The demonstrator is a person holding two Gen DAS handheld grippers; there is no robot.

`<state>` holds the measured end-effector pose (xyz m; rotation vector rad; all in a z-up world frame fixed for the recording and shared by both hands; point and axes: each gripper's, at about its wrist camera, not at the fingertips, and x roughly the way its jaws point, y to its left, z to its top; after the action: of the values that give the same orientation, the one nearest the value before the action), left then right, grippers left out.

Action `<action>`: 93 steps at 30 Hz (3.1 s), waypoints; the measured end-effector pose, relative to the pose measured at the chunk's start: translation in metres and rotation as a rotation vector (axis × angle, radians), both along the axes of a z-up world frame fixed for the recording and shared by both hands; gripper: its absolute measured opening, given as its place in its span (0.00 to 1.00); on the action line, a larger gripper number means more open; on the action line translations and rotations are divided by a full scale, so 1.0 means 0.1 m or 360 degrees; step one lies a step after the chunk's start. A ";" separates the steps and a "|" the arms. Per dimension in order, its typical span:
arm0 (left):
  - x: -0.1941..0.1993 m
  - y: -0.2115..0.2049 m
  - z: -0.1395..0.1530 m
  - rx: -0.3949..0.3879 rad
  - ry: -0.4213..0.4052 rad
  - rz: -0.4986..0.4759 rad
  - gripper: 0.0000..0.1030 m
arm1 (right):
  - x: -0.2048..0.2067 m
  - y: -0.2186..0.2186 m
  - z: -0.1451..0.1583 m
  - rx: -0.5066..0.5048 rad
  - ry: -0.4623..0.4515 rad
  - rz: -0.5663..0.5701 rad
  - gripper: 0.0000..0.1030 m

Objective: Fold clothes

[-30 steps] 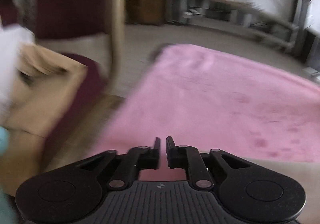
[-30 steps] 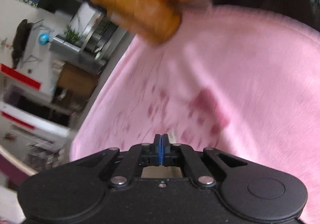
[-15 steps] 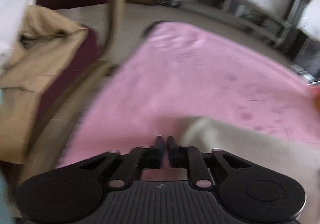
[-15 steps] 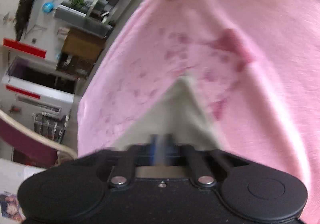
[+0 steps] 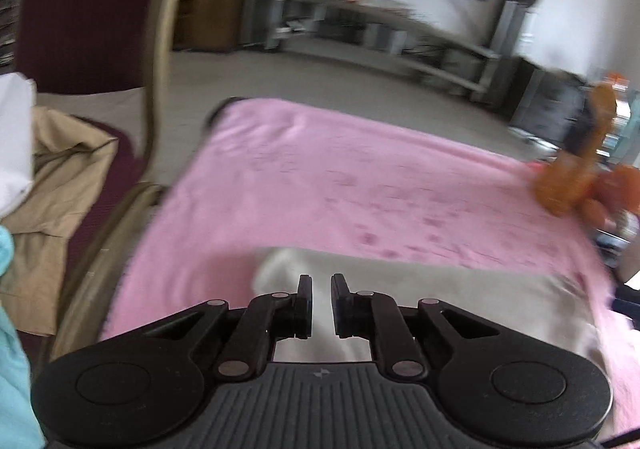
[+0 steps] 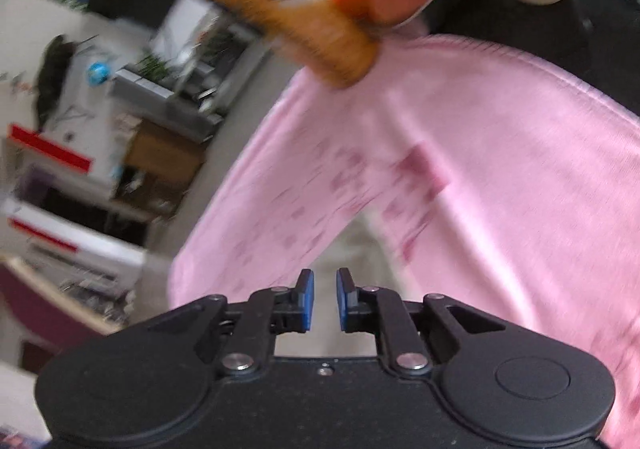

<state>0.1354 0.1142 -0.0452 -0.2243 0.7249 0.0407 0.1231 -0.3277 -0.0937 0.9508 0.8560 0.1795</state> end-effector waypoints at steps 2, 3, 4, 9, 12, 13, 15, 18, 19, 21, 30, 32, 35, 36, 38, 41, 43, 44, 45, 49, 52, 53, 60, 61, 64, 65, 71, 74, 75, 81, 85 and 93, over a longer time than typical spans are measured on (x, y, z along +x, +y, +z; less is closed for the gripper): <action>0.01 0.01 -0.15 -0.0029 0.0061 0.0018 0.16 | 0.08 0.07 -0.09 0.0113 0.0034 0.0063 0.15; 0.07 0.06 -0.27 -0.0015 0.0128 0.0065 0.14 | 0.14 0.10 -0.19 0.0158 0.0081 0.0081 0.15; 0.12 0.11 -0.40 -0.0006 0.0199 0.0112 0.11 | 0.20 0.12 -0.31 0.0183 0.0139 0.0091 0.15; 0.07 0.46 -0.63 -0.0126 0.0298 0.0326 0.19 | 0.32 -0.07 -0.75 0.0308 0.0294 0.0050 0.00; -0.03 0.58 -0.63 -0.0081 0.0349 0.0401 0.12 | 0.19 -0.35 -0.79 0.0351 0.0275 -0.0123 0.00; -0.06 0.58 -0.61 -0.0028 0.0365 0.0417 0.11 | 0.13 -0.44 -0.78 0.0318 0.0276 -0.0198 0.00; -0.18 0.55 -0.53 0.0111 0.0374 0.0457 0.08 | -0.04 -0.60 -0.70 0.0152 0.0308 -0.0390 0.00; -0.41 0.51 -0.32 0.0126 0.0316 0.0414 0.07 | -0.27 -0.70 -0.53 0.0130 0.0268 -0.0479 0.09; -0.50 0.49 -0.24 0.0102 0.0279 0.0384 0.07 | -0.32 -0.69 -0.45 0.0148 0.0227 -0.0439 0.09; -0.65 0.44 -0.13 0.0027 0.0216 0.0313 0.08 | -0.44 -0.62 -0.33 0.0209 0.0147 -0.0330 0.13; -0.52 0.07 -0.32 -0.0094 0.0176 0.0029 0.08 | -0.41 -0.03 -0.32 0.0069 0.0077 0.0015 0.16; -0.44 0.00 -0.43 -0.0043 0.0222 0.0007 0.09 | -0.31 0.07 -0.39 0.0060 0.0093 0.0056 0.16; -0.42 0.04 -0.55 0.0005 0.0299 0.0038 0.16 | -0.24 0.05 -0.50 0.0020 0.0193 0.0032 0.05; -0.47 0.08 -0.52 -0.0005 0.0325 0.0051 0.16 | -0.27 -0.02 -0.57 0.0068 0.0243 -0.0005 0.00; -0.57 0.21 -0.50 -0.0004 0.0402 0.0137 0.15 | -0.38 -0.20 -0.65 0.0197 0.0315 -0.0094 0.00; -0.69 0.36 -0.50 0.0063 0.0491 0.0299 0.06 | -0.62 -0.45 -0.60 0.0131 0.0347 -0.0267 0.01; -0.79 0.42 -0.47 0.0101 0.0503 0.0368 0.07 | -0.75 -0.58 -0.53 -0.0002 0.0368 -0.0385 0.08; -0.87 0.42 -0.42 0.0095 0.0469 0.0369 0.07 | -0.82 -0.63 -0.50 -0.0017 0.0371 -0.0419 0.09; -0.94 0.42 -0.37 0.0084 0.0435 0.0366 0.07 | -0.87 -0.65 -0.47 0.0017 0.0347 -0.0417 0.09; -1.06 0.32 -0.23 -0.0034 0.0287 0.0231 0.07 | -1.01 -0.54 -0.35 0.0122 0.0187 -0.0303 0.13; -1.03 0.15 -0.25 -0.0007 0.0245 0.0093 0.08 | -0.90 -0.30 -0.36 0.0144 0.0143 -0.0094 0.14; -1.01 0.09 -0.27 0.0022 0.0241 0.0059 0.08 | -0.86 -0.21 -0.36 0.0134 0.0133 -0.0028 0.14; -0.93 -0.05 -0.52 0.0071 0.0471 -0.0069 0.16 | -0.57 0.17 -0.54 0.0017 0.0285 0.0235 0.14; -0.97 -0.02 -0.51 0.0081 0.0501 -0.0051 0.17 | -0.59 0.15 -0.55 -0.0013 0.0327 0.0229 0.10; -1.07 0.08 -0.51 0.0080 0.0537 0.0021 0.15 | -0.71 -0.05 -0.51 -0.0047 0.0368 0.0090 0.09; -1.10 0.10 -0.51 0.0084 0.0543 0.0045 0.14 | -0.75 -0.13 -0.48 -0.0080 0.0368 0.0029 0.09; -1.18 0.12 -0.29 0.0163 0.0357 0.0152 0.13 | -0.93 -0.31 -0.31 -0.0146 0.0250 -0.0164 0.15; -1.15 0.05 -0.25 0.0148 0.0297 0.0083 0.13 | -0.93 -0.25 -0.28 -0.0114 0.0159 -0.0125 0.15; -1.12 -0.01 -0.26 0.0155 0.0286 0.0039 0.14 | -0.91 -0.22 -0.27 -0.0099 0.0132 -0.0100 0.15; -1.03 -0.45 -0.35 0.0282 0.0268 -0.0282 0.14 | -0.70 0.02 -0.48 0.0125 0.0246 0.0208 0.19; -0.98 -0.54 -0.53 0.0319 0.0462 -0.0353 0.22 | -0.70 0.00 -0.55 0.0010 0.0383 0.0215 0.10; -0.99 -0.33 -0.42 0.0313 0.0387 -0.0128 0.14 | -0.95 -0.43 -0.21 -0.0185 0.0152 -0.0137 0.28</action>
<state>0.0364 0.0817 -0.0874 -0.0013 0.9652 0.0628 0.0280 -0.3708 -0.1150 0.8911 0.9018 0.0098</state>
